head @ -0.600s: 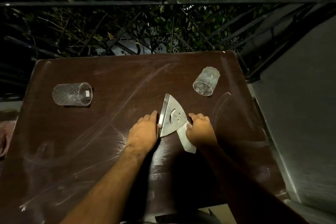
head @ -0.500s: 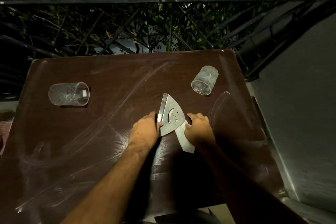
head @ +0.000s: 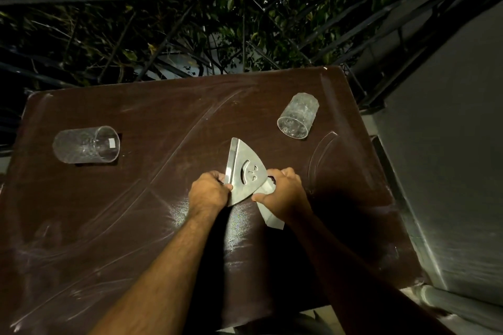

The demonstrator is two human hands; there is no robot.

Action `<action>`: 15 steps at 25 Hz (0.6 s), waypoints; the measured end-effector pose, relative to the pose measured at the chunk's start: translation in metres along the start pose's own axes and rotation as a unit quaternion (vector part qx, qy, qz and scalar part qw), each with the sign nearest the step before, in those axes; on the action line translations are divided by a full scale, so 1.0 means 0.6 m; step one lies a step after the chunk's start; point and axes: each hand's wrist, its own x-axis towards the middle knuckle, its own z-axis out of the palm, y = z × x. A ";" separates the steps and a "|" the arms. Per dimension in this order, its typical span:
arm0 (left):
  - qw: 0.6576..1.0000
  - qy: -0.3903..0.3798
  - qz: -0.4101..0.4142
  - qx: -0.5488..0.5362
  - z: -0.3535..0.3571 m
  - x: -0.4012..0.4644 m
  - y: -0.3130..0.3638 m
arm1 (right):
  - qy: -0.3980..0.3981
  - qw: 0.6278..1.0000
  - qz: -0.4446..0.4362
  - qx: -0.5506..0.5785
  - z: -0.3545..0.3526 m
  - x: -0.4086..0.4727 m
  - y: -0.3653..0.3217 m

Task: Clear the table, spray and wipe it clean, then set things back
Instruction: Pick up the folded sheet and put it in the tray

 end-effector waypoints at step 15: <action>0.988 -0.070 -0.032 -0.132 -0.004 0.033 -0.037 | -0.096 0.993 0.058 -0.037 -0.034 0.041 -0.012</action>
